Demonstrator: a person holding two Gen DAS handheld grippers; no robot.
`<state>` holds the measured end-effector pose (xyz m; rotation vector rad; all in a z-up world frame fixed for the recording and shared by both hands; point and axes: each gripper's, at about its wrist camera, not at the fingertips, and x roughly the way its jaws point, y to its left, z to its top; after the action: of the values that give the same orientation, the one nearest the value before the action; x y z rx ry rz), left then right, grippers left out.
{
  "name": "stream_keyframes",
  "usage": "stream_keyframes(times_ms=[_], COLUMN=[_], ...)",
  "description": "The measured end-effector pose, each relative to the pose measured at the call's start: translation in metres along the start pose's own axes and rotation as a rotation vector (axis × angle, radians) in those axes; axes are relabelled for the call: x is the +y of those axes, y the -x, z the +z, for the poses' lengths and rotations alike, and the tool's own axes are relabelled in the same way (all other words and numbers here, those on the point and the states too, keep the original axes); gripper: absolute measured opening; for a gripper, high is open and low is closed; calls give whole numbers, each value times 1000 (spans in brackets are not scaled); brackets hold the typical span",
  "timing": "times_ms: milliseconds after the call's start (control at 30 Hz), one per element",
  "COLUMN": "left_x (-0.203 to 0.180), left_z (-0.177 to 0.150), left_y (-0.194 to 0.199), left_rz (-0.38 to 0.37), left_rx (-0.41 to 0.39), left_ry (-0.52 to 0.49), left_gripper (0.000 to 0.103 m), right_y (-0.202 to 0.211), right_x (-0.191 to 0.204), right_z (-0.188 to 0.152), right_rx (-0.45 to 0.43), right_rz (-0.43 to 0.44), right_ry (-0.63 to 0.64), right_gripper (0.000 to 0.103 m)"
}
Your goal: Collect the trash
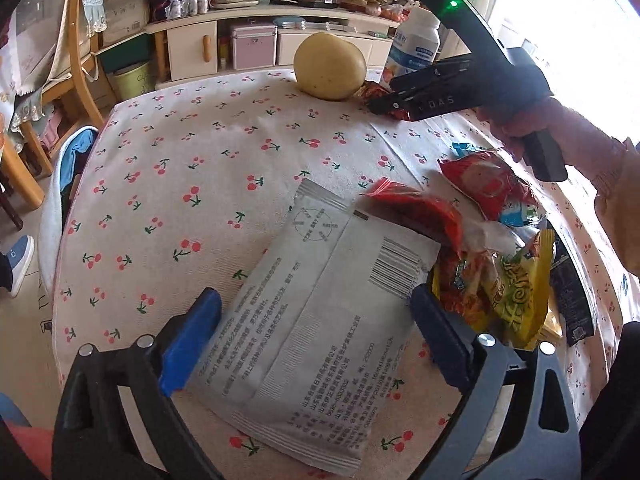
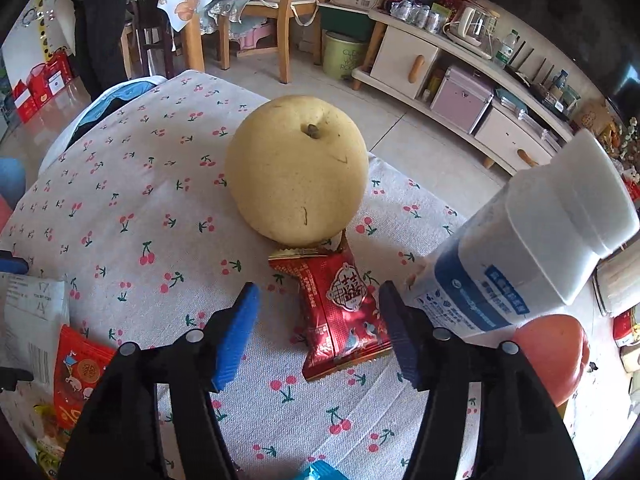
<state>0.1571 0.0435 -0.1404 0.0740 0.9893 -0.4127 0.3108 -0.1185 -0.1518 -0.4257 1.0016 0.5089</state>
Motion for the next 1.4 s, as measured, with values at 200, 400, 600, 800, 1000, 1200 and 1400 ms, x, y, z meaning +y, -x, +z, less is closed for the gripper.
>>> stream_keyframes(times_ms=[200, 400, 600, 800, 1000, 1200, 1400], left_x=[-17, -27, -28, -29, -28, -23, -31], left_z=[-4, -1, 2, 0, -11, -25, -42], left_y=[-7, -14, -12, -7, 5, 28, 51], left_rz=[29, 96, 129, 156, 139, 93, 94], left_rx=[25, 20, -2, -13, -30, -75, -117], left_ry=[-98, -115, -62, 6, 98, 202, 242], left_gripper=[99, 99, 87, 82, 81, 81, 81], right_y=[-10, 3, 27, 64, 109, 150, 171], right_x=[0, 8, 33, 44, 50, 58, 85], right_z=[1, -13, -32, -57, -87, -114, -133], right_rx=[22, 24, 12, -57, -142, -230, -245], right_rz=[19, 47, 80, 118, 144, 177, 246], right_ry=[-18, -19, -32, -171, -342, -451, -498], right_gripper=[41, 30, 28, 28, 28, 28, 28])
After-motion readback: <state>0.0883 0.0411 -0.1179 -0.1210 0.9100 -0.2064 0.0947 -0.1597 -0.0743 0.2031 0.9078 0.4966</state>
